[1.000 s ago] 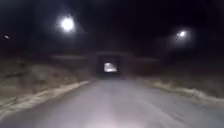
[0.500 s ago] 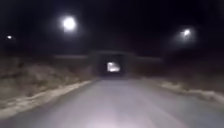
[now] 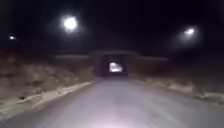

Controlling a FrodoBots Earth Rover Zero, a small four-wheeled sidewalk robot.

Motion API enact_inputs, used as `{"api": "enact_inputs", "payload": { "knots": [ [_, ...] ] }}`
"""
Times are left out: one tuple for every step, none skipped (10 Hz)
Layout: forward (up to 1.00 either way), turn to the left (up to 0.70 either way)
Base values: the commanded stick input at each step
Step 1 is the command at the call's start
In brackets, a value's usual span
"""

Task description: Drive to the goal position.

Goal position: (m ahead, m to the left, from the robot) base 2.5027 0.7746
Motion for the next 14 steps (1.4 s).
{"api": "enact_inputs", "payload": {
  "knots": [
    [1.0, 0.05],
    [1.0, 0.04],
    [1.0, 0.0],
    [1.0, 0.0],
    [1.0, -0.01],
    [1.0, -0.02],
    [1.0, -0.03],
    [1.0, -0.01],
    [1.0, 0.0],
    [1.0, 0.0],
    [1.0, 0.0],
    [1.0, 0.0],
    [1.0, -0.04],
    [1.0, -0.03]
  ]
}}
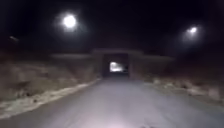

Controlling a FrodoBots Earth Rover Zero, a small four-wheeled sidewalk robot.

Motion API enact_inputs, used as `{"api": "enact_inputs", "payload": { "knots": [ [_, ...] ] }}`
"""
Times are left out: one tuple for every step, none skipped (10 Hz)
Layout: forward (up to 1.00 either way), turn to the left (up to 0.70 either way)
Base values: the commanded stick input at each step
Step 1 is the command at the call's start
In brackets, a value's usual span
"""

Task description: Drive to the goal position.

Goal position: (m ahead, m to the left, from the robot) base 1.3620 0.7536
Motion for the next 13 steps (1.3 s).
{"api": "enact_inputs", "payload": {
  "knots": [
    [1.0, -0.02],
    [1.0, -0.01],
    [1.0, 0.0],
    [0.71, 0.0],
    [0.12, 0.0],
    [0.0, 0.0],
    [0.0, 0.0],
    [0.0, 0.0],
    [0.0, 0.0],
    [0.0, 0.0],
    [0.0, 0.0],
    [0.0, 0.0],
    [0.0, 0.0]
  ]
}}
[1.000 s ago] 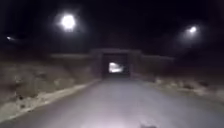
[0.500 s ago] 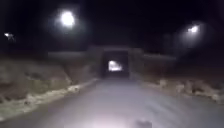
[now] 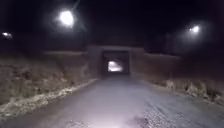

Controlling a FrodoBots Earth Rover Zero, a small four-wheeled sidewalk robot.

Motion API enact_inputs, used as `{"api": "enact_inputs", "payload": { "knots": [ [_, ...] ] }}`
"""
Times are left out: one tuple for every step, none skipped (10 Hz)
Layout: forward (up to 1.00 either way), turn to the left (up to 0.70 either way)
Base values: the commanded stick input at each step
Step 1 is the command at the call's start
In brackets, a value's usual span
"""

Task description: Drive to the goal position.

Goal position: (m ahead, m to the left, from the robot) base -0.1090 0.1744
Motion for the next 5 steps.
{"api": "enact_inputs", "payload": {
  "knots": [
    [0.0, 0.0],
    [0.02, 0.0],
    [0.03, 0.0],
    [0.05, 0.0],
    [0.06, 0.0]
  ]
}}
